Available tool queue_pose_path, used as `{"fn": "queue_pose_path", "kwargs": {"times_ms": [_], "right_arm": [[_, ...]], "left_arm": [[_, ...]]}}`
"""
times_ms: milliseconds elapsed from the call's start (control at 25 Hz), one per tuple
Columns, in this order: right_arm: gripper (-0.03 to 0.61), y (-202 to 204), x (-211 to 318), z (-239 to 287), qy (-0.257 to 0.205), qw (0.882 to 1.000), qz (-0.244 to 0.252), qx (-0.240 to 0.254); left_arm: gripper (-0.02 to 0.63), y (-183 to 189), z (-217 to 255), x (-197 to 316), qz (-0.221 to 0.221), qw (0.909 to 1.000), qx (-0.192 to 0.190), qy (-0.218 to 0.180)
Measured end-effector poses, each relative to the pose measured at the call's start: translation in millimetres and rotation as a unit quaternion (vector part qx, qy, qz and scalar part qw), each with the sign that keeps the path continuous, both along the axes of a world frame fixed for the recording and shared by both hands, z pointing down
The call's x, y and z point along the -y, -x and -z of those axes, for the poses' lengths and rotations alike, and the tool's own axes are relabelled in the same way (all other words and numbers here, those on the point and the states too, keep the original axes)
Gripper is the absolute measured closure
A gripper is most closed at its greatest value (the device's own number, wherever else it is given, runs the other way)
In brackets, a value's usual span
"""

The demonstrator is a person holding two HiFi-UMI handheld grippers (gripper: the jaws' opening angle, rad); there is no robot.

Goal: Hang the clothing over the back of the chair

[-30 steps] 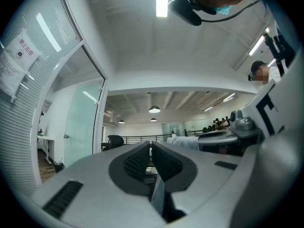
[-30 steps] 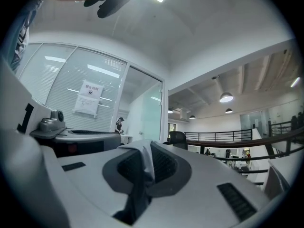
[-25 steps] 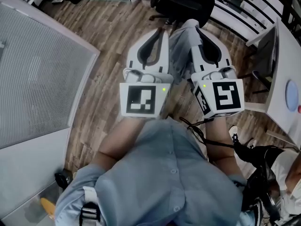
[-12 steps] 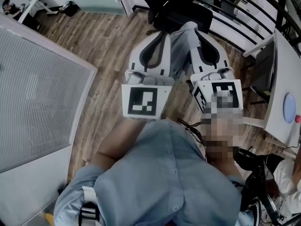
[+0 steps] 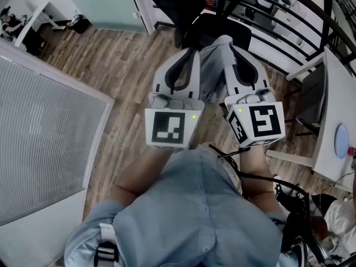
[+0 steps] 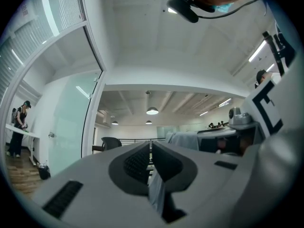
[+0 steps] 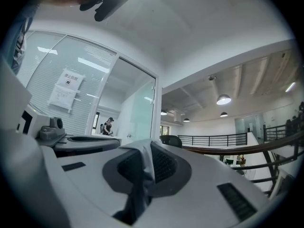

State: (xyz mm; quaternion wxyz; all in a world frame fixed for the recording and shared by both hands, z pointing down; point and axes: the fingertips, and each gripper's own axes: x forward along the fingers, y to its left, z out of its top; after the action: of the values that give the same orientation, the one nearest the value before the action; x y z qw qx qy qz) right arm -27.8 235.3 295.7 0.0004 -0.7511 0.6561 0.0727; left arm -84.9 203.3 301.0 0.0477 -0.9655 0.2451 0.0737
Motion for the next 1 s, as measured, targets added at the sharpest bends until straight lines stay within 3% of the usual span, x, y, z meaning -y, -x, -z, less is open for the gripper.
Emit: {"fn": "queue_pose_path", "kwargs": {"times_ms": [360,760,1000], "right_arm": [[0.555,-48.0,48.1,-11.4,0.02,0.999,0.014,0.033],[0.555,-114.7,119.4,35.8,0.038,0.998,0.044,0.039],[0.555,-139.7,160.3,77.0,0.01,0.997,0.069,0.01]], "left_arm": [[0.592,-48.6,-16.3,54.8,0.015,0.9992,0.025,0.026],[0.592,-123.9,33.5,120.4,0.035,0.9983,0.028,0.038],[0.592,-144.1,71.2,155.6,0.061,0.998,0.002,0.012]]}}
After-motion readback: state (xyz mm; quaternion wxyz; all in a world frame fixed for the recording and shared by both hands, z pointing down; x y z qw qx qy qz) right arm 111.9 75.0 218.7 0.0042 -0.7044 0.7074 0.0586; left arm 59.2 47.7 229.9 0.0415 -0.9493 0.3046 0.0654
